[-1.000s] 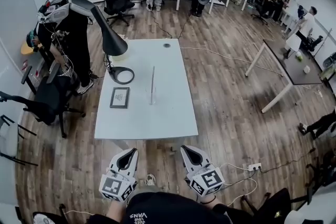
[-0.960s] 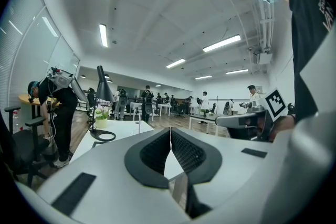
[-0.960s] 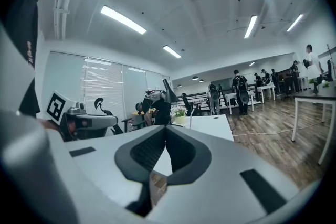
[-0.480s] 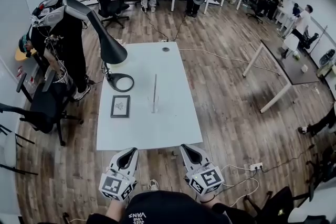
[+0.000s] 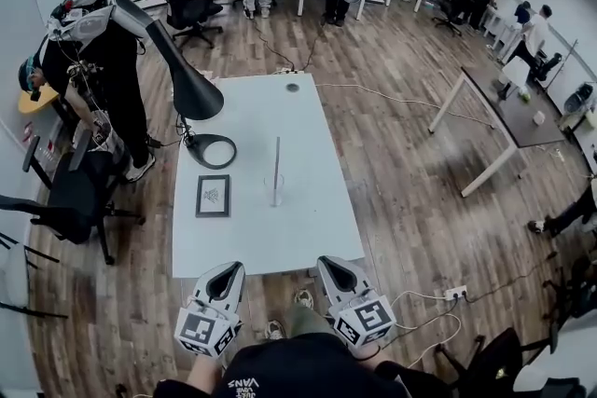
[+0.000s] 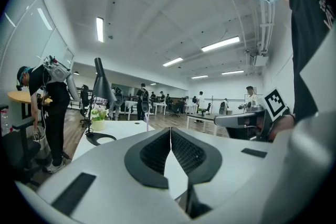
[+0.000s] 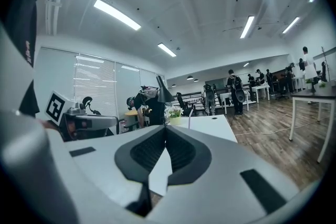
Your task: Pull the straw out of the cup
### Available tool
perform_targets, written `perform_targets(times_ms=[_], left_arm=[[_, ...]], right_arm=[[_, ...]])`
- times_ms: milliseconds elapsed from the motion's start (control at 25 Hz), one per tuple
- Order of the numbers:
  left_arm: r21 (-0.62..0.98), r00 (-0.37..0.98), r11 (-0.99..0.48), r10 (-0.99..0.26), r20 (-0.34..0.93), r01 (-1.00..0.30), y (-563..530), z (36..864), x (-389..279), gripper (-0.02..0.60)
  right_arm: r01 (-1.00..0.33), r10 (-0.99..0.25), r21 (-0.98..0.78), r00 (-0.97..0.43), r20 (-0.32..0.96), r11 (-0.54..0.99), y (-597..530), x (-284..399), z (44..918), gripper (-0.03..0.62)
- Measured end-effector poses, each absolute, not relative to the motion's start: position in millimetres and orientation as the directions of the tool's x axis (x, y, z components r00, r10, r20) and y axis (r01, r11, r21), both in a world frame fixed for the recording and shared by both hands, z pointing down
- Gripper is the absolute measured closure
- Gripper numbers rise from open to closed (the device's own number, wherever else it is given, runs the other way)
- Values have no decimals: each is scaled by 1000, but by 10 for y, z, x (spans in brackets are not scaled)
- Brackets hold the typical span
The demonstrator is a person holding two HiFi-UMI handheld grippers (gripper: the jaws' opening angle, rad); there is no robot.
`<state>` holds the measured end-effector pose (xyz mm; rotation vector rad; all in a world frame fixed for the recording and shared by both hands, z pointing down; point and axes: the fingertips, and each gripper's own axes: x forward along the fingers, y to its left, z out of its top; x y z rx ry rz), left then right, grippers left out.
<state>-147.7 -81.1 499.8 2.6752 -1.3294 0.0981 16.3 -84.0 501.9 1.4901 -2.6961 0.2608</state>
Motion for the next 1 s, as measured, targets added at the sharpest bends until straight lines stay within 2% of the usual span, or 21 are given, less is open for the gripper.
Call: perform_targets(times_ms=[1000], left_arm=[[97, 565, -557, -814, 137, -825, -2025, 4990, -1197, 570]], right_arm=[[-784, -776, -126, -620, 118, 607, -2203, 250, 4993, 576]])
